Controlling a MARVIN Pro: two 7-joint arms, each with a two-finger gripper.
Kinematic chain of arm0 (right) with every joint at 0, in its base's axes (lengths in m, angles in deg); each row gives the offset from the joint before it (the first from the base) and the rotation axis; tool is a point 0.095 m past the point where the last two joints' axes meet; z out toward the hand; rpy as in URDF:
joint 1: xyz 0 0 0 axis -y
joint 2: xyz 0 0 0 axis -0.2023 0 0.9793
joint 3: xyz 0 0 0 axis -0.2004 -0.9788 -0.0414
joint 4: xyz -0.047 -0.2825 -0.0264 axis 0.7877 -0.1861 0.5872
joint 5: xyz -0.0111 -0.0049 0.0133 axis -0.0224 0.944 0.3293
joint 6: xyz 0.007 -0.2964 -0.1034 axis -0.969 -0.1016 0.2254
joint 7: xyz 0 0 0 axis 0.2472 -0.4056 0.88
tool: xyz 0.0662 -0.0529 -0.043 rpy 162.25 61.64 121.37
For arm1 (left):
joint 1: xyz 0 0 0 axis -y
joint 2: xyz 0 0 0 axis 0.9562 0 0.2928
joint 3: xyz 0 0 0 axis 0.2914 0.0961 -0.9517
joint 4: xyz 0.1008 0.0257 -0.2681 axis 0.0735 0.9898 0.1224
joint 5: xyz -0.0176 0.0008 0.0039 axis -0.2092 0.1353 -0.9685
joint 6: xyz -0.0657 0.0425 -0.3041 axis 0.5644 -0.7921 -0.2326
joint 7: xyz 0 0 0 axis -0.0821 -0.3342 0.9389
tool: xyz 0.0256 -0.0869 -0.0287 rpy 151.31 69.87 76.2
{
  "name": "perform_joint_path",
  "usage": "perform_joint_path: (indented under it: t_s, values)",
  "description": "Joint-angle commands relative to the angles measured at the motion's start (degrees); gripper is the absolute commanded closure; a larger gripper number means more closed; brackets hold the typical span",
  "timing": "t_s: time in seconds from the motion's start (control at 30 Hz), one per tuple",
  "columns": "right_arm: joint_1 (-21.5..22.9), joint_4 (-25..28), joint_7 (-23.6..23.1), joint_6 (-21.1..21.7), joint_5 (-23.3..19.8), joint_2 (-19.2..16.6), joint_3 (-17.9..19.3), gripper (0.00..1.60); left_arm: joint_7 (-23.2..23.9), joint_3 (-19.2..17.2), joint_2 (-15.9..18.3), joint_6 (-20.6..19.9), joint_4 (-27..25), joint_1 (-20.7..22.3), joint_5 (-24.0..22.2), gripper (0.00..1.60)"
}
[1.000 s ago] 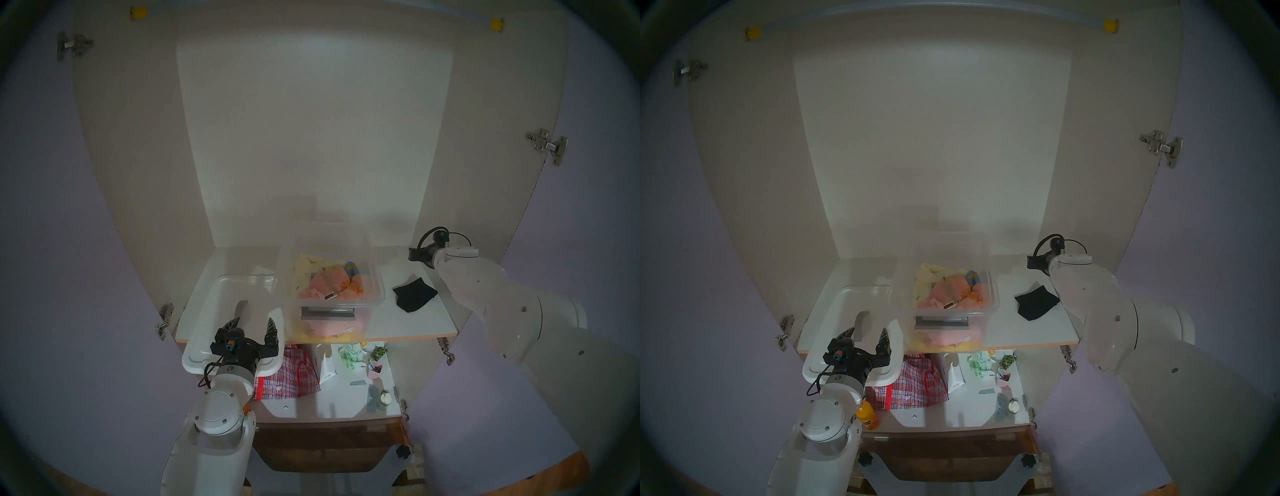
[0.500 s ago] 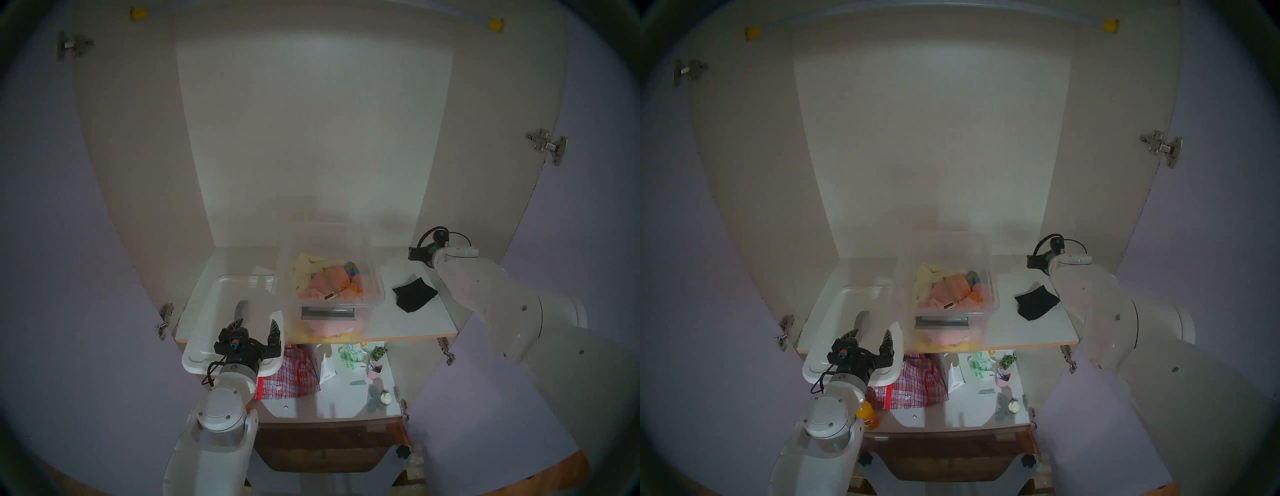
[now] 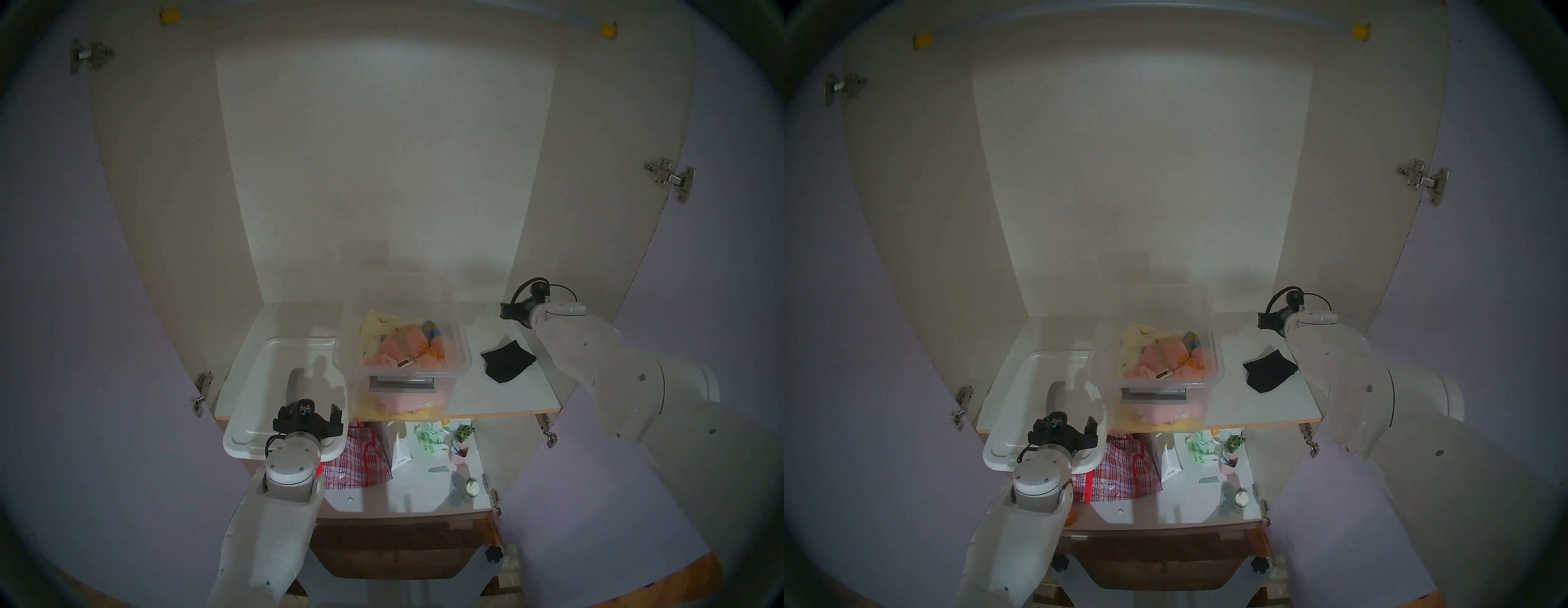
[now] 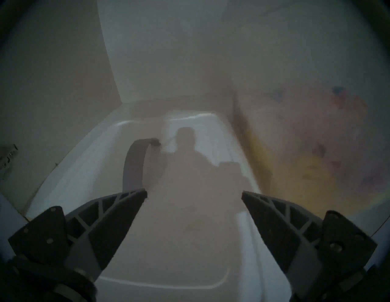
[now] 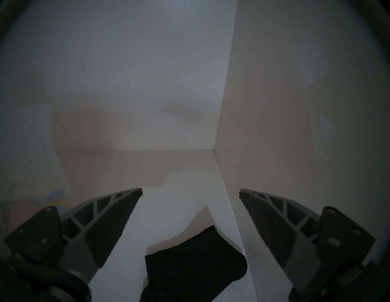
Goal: Take socks out of the storage bin, place them on top of the cabinet, and put the lid back on the bin
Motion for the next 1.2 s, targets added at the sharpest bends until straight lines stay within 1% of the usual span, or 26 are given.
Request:
perform_joint_path:
  t_s: [0.0,0.13,0.23,0.27,0.33,0.4,0.5,0.53,0.63,0.73,0.77,0.97,1.0,1.13,1.17]
  values:
    - [1.90,1.15,-0.01,-0.94,0.08,-0.16,-0.10,0.00,-1.22,0.07,0.15,0.37,-0.87,6.60,1.10,0.00]
    - [1.93,1.11,-0.01,-1.06,0.09,-0.17,-0.11,0.00,-2.38,-0.30,-0.62,0.42,1.81,9.55,0.79,0.00]
    - [1.96,1.04,-0.02,-1.22,0.11,-0.18,-0.13,0.00,-3.18,-0.62,-0.56,0.23,3.73,11.22,0.83,0.00]
    - [1.98,1.01,-0.02,-1.28,0.11,-0.19,-0.14,0.00,-2.83,-1.10,-0.53,-0.51,4.46,11.75,0.16,0.00]
    - [2.01,0.95,-0.02,-1.36,0.13,-0.19,-0.13,0.00,-2.75,-1.15,0.23,-1.42,6.25,12.74,0.71,0.00]
    - [2.01,0.94,-0.02,-1.37,0.13,-0.19,-0.13,0.00,-2.97,-1.37,0.32,-1.57,6.73,12.95,0.75,0.00]
    - [2.03,0.91,-0.01,-1.40,0.14,-0.19,-0.13,0.00,-2.87,-0.91,1.74,-2.49,7.36,13.25,1.61,0.00]
    - [2.03,0.91,-0.01,-1.40,0.14,-0.19,-0.13,0.00,-2.87,-0.91,1.74,-2.49,7.36,13.25,1.61,0.00]
    - [2.03,0.89,-0.02,-1.41,0.14,-0.19,-0.13,0.00,-1.80,-0.10,3.02,-4.19,8.11,13.43,2.05,0.00]
    - [2.04,0.87,0.00,-1.42,0.15,-0.19,-0.13,0.00,-1.96,0.02,3.29,-4.94,8.29,13.62,1.88,0.00]
    - [2.05,0.87,0.00,-1.42,0.15,-0.19,-0.13,0.00,-1.50,0.33,3.83,-6.35,8.53,14.03,1.94,0.00]
    - [2.06,0.85,0.00,-1.43,0.15,-0.20,-0.13,0.00,-1.38,0.51,3.98,-7.28,9.46,14.61,1.78,0.00]
    - [2.06,0.85,0.00,-1.44,0.15,-0.20,-0.13,0.00,-1.83,0.42,3.52,-7.71,10.40,15.10,1.50,0.00]
    - [2.06,0.84,0.00,-1.44,0.15,-0.20,-0.13,0.00,-2.05,0.33,3.22,-8.28,11.46,15.69,1.29,0.00]
    - [2.06,0.84,0.00,-1.44,0.15,-0.20,-0.13,0.00,-1.76,-0.04,2.94,-8.41,11.72,15.82,0.63,0.00]
